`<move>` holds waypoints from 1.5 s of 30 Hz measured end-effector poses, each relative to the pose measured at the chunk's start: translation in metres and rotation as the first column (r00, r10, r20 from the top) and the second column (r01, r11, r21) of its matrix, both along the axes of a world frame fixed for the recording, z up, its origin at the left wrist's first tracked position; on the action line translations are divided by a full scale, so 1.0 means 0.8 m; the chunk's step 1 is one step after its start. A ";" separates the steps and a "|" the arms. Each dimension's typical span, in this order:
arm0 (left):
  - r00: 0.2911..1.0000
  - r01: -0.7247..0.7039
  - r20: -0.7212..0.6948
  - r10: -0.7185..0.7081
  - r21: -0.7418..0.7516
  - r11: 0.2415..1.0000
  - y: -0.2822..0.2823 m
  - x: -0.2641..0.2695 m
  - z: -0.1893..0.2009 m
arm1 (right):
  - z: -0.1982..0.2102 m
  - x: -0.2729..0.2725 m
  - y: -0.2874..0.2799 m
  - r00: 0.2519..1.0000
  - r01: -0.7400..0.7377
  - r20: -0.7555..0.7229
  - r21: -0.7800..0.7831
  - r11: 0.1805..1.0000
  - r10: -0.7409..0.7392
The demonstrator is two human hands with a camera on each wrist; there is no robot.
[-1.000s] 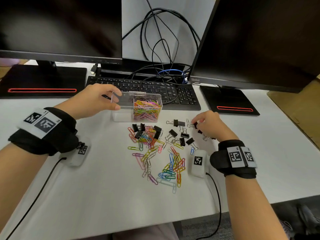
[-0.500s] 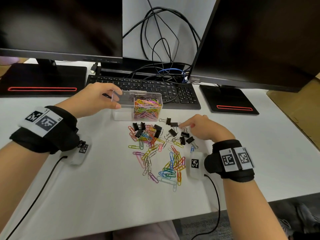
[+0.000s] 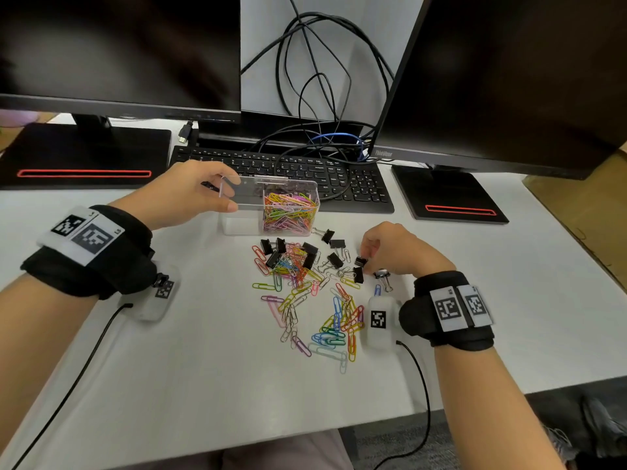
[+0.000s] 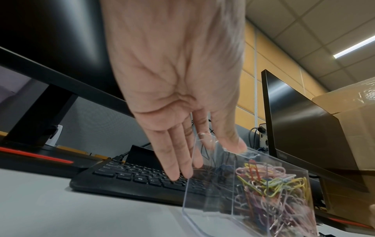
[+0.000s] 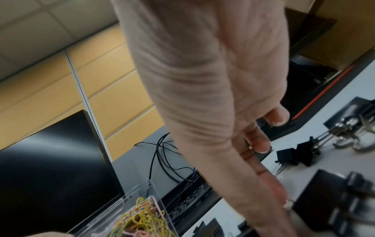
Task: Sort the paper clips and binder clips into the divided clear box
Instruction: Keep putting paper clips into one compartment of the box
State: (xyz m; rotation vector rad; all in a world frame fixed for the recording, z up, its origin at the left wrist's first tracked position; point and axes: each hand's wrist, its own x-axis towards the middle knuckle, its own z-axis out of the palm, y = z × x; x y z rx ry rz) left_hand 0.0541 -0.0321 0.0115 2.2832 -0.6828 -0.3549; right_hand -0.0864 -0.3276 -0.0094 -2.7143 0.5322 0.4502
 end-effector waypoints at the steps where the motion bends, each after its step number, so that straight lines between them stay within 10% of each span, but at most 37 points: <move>1: 1.000 -0.002 0.001 0.002 0.002 1.000 0.000 0.000 0.000 | -0.002 0.001 0.000 1.000 -0.020 0.004 -0.005 1.000 0.020; 10: 1.000 0.001 0.006 -0.001 0.014 1.000 0.000 0.001 0.001 | 0.013 0.006 -0.009 0.975 0.077 0.209 0.001 0.997 -0.075; 26: 0.999 0.006 0.033 -0.008 0.039 0.999 0.000 0.001 0.001 | 0.013 -0.023 -0.014 0.980 0.152 -0.123 -0.069 0.986 -0.159; 37: 0.999 0.006 0.039 -0.008 0.046 0.999 0.000 -0.002 0.002 | 0.016 -0.016 -0.007 0.993 0.033 0.111 -0.017 0.999 -0.031; 45: 0.999 0.014 0.035 -0.015 0.033 0.999 0.000 0.001 0.001 | 0.012 -0.012 0.010 0.999 -0.034 -0.035 -0.044 0.998 0.033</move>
